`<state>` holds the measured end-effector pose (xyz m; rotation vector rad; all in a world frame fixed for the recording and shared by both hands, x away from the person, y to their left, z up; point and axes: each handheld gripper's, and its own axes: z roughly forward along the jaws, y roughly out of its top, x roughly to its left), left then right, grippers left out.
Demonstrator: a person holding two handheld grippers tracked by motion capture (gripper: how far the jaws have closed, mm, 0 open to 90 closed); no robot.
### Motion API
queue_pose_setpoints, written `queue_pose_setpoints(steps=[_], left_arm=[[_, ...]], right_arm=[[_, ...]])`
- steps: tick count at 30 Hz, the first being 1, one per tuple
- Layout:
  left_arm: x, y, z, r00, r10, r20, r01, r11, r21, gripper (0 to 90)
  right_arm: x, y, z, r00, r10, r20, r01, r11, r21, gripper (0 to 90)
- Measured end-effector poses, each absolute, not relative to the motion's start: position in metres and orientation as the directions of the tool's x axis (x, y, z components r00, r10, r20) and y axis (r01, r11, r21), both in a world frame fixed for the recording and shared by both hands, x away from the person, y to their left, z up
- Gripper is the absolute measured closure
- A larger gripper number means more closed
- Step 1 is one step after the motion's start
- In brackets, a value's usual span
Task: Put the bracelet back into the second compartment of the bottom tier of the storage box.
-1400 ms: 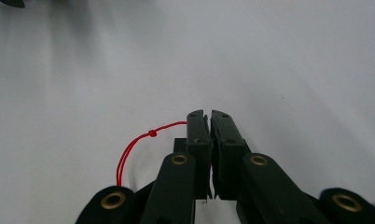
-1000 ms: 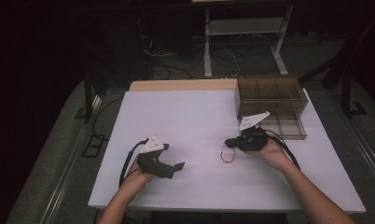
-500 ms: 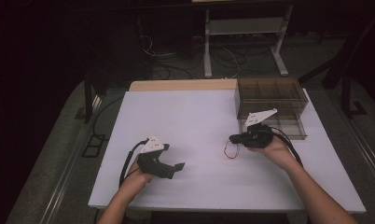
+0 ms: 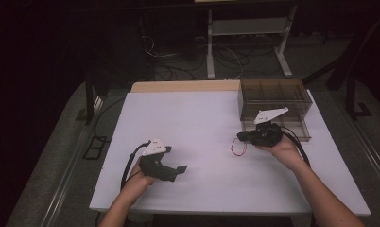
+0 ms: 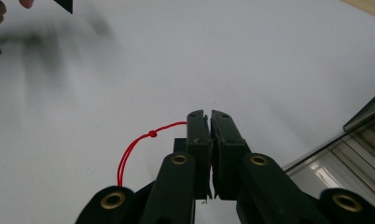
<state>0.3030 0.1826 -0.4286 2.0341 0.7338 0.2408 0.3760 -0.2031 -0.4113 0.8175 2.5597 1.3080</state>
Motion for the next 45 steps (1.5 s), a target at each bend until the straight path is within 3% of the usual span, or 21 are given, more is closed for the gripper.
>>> queue_pose_setpoints(steps=[22,45], left_arm=[[0.304,0.182,-0.429,0.800,0.588,-0.117,0.406,-0.389,0.827,3.6],[0.303,0.183,-0.429,0.798,0.591,-0.119,0.409,-0.387,0.826,3.6]], right_arm=[[0.382,-0.224,-0.406,-0.798,0.593,0.106,0.421,0.424,0.802,86.3],[0.396,-0.270,-0.405,-0.662,0.743,0.094,0.489,0.334,0.806,86.3]])
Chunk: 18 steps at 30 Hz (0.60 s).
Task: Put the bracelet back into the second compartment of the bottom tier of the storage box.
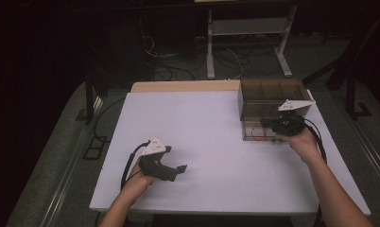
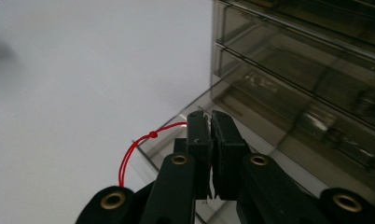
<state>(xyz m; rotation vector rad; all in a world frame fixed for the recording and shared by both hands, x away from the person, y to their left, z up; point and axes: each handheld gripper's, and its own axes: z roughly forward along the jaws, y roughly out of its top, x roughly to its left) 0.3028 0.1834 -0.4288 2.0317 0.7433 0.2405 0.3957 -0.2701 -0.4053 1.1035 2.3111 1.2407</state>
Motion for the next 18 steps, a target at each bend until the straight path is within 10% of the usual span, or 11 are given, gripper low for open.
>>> queue_pose_setpoints(steps=[18], left_arm=[[0.303,0.183,-0.429,0.799,0.590,-0.118,0.408,-0.388,0.826,3.6]], right_arm=[[0.405,-0.308,-0.414,-0.543,0.836,0.084,0.538,0.270,0.799,86.3]])
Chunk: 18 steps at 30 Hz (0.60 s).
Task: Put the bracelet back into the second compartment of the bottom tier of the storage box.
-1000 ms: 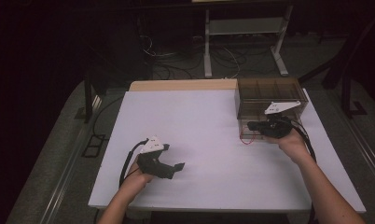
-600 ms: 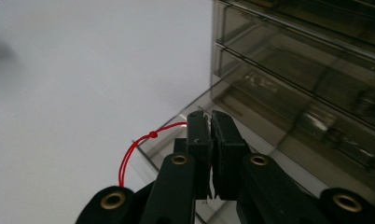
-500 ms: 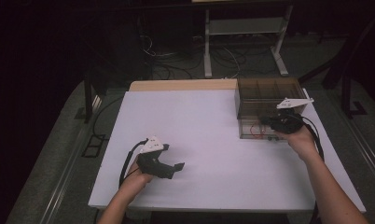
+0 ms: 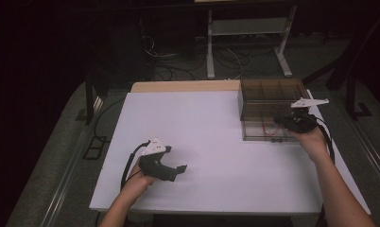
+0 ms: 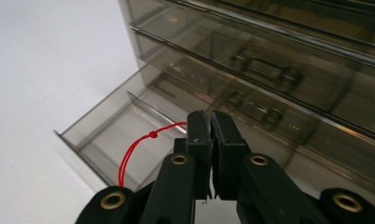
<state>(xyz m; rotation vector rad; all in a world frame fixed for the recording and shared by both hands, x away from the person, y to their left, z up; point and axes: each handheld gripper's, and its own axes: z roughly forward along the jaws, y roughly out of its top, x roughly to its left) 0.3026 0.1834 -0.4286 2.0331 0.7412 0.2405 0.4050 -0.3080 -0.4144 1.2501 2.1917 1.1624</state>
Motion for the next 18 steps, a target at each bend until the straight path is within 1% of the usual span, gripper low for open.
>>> queue_pose_setpoints(steps=[7,18], left_arm=[[0.303,0.183,-0.429,0.800,0.589,-0.116,0.407,-0.391,0.825,3.6],[0.302,0.183,-0.429,0.801,0.588,-0.117,0.408,-0.392,0.825,3.6]], right_arm=[[0.407,-0.318,-0.419,-0.513,0.854,0.080,0.554,0.259,0.791,86.3],[0.411,-0.318,-0.430,-0.511,0.857,0.072,0.580,0.281,0.765,86.3]])
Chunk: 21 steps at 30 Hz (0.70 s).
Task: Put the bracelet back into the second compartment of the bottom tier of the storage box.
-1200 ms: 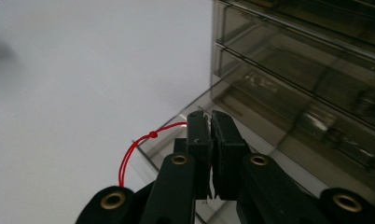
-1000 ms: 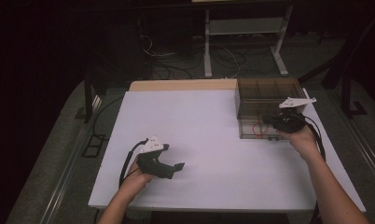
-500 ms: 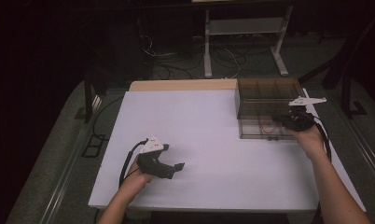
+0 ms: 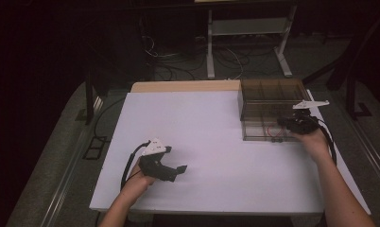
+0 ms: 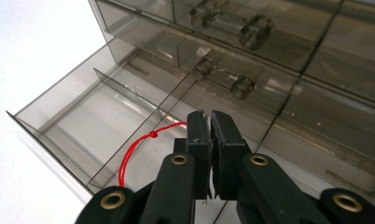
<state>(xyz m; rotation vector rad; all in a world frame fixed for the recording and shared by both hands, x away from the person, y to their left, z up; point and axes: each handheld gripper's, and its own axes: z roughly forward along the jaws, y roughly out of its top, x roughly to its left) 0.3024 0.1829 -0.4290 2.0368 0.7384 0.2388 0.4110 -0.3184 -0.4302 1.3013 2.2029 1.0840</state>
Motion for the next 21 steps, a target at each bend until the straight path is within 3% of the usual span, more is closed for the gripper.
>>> queue_pose_setpoints(steps=[18,21], left_arm=[[0.302,0.183,-0.429,0.800,0.588,-0.118,0.409,-0.390,0.825,3.6],[0.302,0.183,-0.428,0.800,0.588,-0.117,0.408,-0.391,0.825,3.6]], right_arm=[[0.412,-0.309,-0.440,-0.545,0.837,0.050,0.608,0.354,0.711,85.4],[0.411,-0.309,-0.440,-0.549,0.834,0.054,0.603,0.350,0.717,80.1]])
